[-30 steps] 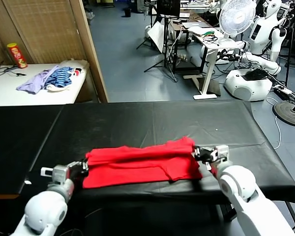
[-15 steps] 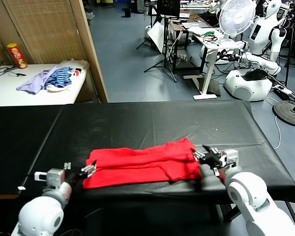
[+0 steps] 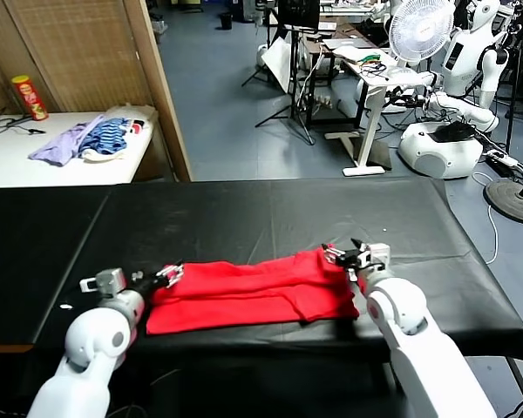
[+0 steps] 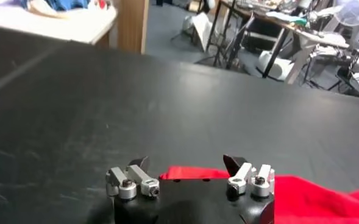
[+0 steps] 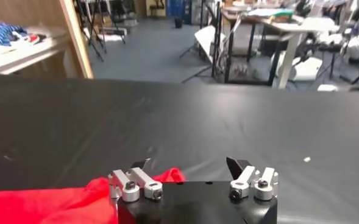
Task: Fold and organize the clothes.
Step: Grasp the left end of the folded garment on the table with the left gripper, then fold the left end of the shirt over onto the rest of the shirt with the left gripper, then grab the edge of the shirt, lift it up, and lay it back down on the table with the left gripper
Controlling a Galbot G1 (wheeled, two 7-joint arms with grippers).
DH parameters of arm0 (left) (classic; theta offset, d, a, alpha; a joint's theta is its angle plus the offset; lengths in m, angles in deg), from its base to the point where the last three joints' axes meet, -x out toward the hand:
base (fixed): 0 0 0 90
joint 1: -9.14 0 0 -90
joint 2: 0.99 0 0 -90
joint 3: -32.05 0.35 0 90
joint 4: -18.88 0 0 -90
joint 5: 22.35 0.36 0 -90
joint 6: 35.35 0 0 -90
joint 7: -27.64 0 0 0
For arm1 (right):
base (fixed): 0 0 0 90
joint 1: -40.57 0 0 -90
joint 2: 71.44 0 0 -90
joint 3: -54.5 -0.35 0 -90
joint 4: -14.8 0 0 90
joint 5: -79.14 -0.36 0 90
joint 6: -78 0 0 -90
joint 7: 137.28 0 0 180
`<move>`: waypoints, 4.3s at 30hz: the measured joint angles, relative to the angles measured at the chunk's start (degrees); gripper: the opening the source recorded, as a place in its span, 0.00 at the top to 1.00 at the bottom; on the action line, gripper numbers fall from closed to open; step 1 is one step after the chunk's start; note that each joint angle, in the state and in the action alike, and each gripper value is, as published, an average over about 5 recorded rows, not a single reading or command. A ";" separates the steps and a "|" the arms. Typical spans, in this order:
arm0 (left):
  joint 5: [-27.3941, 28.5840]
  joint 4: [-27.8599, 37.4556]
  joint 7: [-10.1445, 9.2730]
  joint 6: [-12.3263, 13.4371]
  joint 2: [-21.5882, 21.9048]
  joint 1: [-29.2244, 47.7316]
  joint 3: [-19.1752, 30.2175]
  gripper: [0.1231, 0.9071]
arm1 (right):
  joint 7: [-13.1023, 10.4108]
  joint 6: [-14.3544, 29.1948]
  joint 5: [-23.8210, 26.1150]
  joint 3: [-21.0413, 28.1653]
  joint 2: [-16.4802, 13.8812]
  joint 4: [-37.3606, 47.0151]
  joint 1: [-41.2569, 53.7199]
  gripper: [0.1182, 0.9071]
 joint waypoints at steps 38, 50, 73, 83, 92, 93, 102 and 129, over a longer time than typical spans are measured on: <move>9.84 -2.81 3.71 13.90 -3.47 -5.92 -2.43 0.14 | -3.50 10.08 5.79 -3.18 1.79 -10.73 -12.22 0.14; 13.72 -3.15 5.34 14.92 -7.90 -11.47 -3.06 0.41 | -3.40 9.67 4.87 -3.07 1.89 -15.00 -13.42 0.14; 42.24 -2.18 6.41 18.59 5.56 -14.02 -8.09 0.97 | -4.51 7.29 5.09 -3.81 3.22 -20.10 -15.99 0.14; 17.28 -13.13 1.12 8.96 4.88 -11.50 -2.04 0.97 | -4.96 7.02 6.09 -4.92 3.46 -21.54 -18.01 0.14; 4.82 -15.32 -1.69 7.76 -4.19 -6.68 8.09 0.97 | -5.21 7.11 6.21 -6.37 3.47 -22.12 -19.13 0.14; 4.76 -15.15 -1.72 7.80 -5.11 -6.29 8.93 0.97 | -5.23 7.11 6.23 -6.35 3.55 -22.07 -19.13 0.14; 5.67 -12.43 -1.66 8.73 -10.55 -4.78 12.32 0.97 | -5.23 7.10 6.78 -5.49 4.27 -21.11 -18.67 0.14; 12.10 -12.76 4.20 15.39 -12.42 -9.06 5.91 0.14 | 3.21 7.36 9.47 11.03 4.80 -11.44 -4.75 0.14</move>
